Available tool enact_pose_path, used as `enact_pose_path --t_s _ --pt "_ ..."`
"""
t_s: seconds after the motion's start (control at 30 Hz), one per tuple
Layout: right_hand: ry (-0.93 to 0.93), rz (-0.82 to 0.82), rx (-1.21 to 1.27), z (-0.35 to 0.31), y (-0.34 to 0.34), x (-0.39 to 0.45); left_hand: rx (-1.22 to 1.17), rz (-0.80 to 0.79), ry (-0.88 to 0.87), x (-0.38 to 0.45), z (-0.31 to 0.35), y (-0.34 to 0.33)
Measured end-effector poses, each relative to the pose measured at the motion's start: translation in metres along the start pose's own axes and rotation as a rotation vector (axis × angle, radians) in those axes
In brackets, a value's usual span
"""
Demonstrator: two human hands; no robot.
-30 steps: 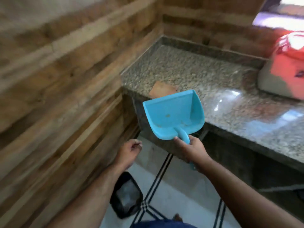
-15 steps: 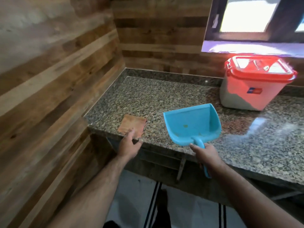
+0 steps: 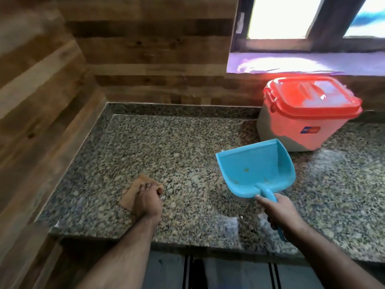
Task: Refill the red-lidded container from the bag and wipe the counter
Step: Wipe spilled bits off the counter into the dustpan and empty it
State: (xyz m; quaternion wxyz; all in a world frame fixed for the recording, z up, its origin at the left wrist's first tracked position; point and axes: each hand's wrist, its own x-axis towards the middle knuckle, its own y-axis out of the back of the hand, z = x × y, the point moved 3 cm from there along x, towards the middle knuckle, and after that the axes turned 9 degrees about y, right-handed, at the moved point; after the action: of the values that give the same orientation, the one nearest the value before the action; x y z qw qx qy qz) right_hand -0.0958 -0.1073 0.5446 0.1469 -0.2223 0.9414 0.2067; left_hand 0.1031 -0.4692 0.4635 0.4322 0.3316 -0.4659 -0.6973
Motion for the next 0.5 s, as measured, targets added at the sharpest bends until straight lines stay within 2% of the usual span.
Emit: enact_pose_path --t_s 0.07,0.13,0.23,0.3,0.4,0.5 --pt "-0.038 0.060 0.024 0.001 0.003 0.011 -0.117 0.040 -0.065 0.012 0.036 0.006" --pt "-0.069 0.110 0.053 0.006 0.009 0.017 -0.239 0.054 -0.040 0.028 0.075 0.010" --pt "-0.118 0.177 0.072 0.021 0.023 0.024 -0.352 -0.031 0.039 0.055 0.146 0.012" --pt "-0.169 0.204 0.127 0.033 0.030 0.027 -0.390 -0.128 0.015 0.075 0.186 -0.004" --pt "-0.242 0.246 0.188 0.049 0.042 0.033 -0.336 -0.305 -0.093 0.103 0.236 -0.054" --pt "-0.274 0.332 0.227 0.061 0.062 0.036 -0.109 -0.432 -0.219 0.103 0.277 -0.101"
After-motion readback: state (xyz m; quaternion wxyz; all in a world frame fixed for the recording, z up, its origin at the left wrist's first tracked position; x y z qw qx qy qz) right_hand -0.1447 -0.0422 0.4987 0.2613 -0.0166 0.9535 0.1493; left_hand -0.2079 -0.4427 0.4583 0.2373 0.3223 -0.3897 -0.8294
